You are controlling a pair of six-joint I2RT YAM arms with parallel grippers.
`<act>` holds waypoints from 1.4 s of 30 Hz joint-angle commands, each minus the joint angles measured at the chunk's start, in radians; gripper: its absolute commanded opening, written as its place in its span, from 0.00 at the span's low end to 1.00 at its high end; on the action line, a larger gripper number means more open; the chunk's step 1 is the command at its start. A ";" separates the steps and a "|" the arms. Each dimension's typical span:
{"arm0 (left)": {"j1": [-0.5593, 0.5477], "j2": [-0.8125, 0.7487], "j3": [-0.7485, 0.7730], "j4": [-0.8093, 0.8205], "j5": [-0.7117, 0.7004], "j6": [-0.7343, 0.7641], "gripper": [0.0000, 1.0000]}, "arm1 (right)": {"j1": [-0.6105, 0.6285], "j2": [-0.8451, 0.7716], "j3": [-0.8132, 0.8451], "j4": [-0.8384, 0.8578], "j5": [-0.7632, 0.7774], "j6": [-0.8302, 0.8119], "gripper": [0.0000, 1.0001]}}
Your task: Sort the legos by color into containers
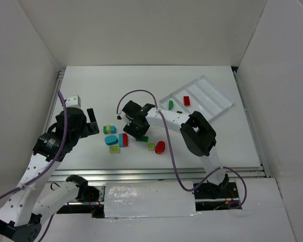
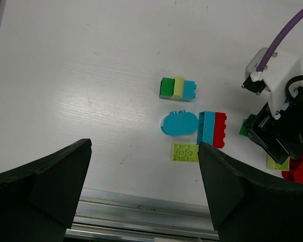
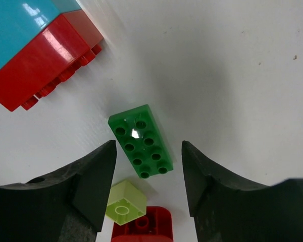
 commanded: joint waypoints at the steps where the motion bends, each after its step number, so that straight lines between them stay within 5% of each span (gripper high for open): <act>1: 0.006 -0.008 -0.004 0.039 0.013 0.028 1.00 | 0.012 0.017 -0.013 0.020 0.018 0.000 0.61; 7: 0.004 -0.023 -0.010 0.045 0.014 0.028 0.99 | 0.007 0.031 -0.019 0.023 0.020 -0.007 0.51; 11: 0.004 -0.020 -0.013 0.048 0.022 0.032 0.99 | 0.000 0.029 -0.018 0.012 -0.001 0.000 0.58; 18: 0.004 -0.020 -0.016 0.049 0.030 0.033 1.00 | -0.005 0.037 -0.033 0.018 0.003 0.001 0.53; 25: 0.004 -0.019 -0.022 0.054 0.025 0.030 0.99 | -0.040 -0.003 -0.055 0.130 0.092 0.026 0.21; 26: 0.004 -0.019 -0.023 0.054 0.024 0.029 1.00 | -0.046 -0.029 -0.058 0.158 0.116 0.035 0.06; 29: 0.004 -0.022 -0.030 0.057 0.016 0.021 0.99 | -0.062 -0.080 -0.070 0.295 0.245 0.079 0.04; 33: 0.004 -0.025 -0.034 0.059 0.008 0.013 1.00 | -0.108 -0.104 0.019 0.255 0.376 0.140 0.04; 42: 0.004 -0.022 -0.047 0.072 0.028 0.016 1.00 | -0.372 -0.158 0.050 0.129 0.351 0.380 0.09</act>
